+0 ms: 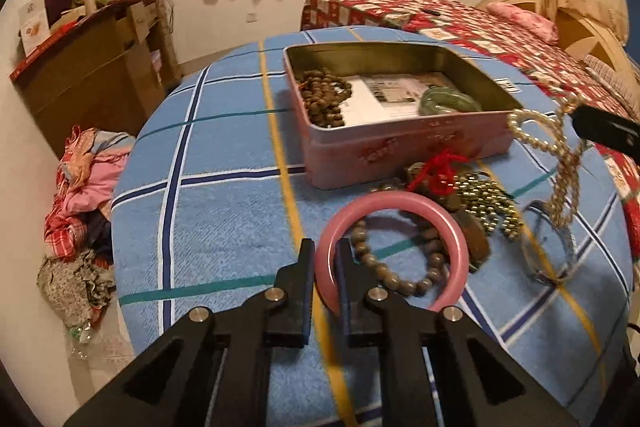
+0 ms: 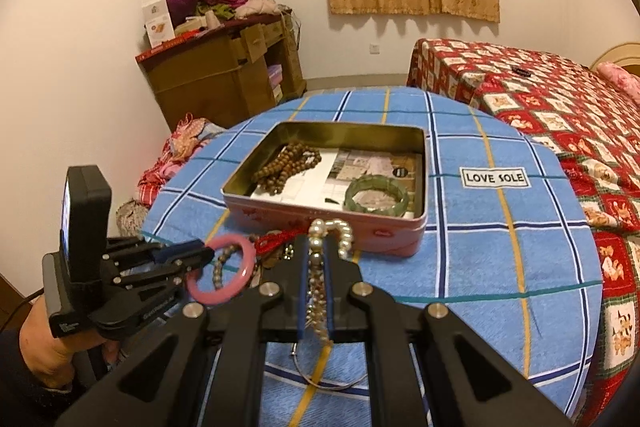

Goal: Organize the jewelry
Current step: 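Carry the pink bangle and pearl necklace over the pink tin with both tools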

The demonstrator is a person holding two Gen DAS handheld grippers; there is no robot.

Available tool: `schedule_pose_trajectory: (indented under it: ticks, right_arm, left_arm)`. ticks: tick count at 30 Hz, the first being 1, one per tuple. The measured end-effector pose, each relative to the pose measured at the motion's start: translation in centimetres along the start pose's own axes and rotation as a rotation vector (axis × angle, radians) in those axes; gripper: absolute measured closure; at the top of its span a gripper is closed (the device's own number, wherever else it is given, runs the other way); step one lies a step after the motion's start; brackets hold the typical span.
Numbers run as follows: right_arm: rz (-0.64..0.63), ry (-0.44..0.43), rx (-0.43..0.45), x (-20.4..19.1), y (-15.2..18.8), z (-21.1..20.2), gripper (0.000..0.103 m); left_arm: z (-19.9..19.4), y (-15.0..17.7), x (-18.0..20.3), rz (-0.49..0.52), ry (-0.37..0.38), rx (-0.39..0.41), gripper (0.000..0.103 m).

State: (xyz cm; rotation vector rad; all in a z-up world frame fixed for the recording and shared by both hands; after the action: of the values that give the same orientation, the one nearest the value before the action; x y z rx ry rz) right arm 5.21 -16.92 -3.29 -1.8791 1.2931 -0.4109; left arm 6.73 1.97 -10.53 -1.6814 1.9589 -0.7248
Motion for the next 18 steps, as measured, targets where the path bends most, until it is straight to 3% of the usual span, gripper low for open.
schedule_pose_trajectory:
  ticks: [2,18]
  right_arm:
    - [0.004,0.0,0.01,0.1,-0.2,-0.3,0.095]
    - [-0.008,0.005,0.072,0.3,-2.0,-1.4,0.095]
  left_arm:
    - [-0.7,-0.2,0.0,-0.012,0.029,0.016,0.094]
    - [-5.9,-4.6,0.7,0.02,0.047,0.177,0.094]
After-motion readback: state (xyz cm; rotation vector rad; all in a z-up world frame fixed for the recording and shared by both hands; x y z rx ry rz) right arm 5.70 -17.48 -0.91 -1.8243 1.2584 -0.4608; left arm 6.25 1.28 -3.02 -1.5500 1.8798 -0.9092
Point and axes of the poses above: each gripper's, at about its wrist camera, not at the fingertips, and z roughly the way its jaws point, x to its right, y to its underside, the point moved 1 cm from there along z, roughly the way its jaws point, and after that the axes turned 1 degree about -y, right-handed, at the moved point
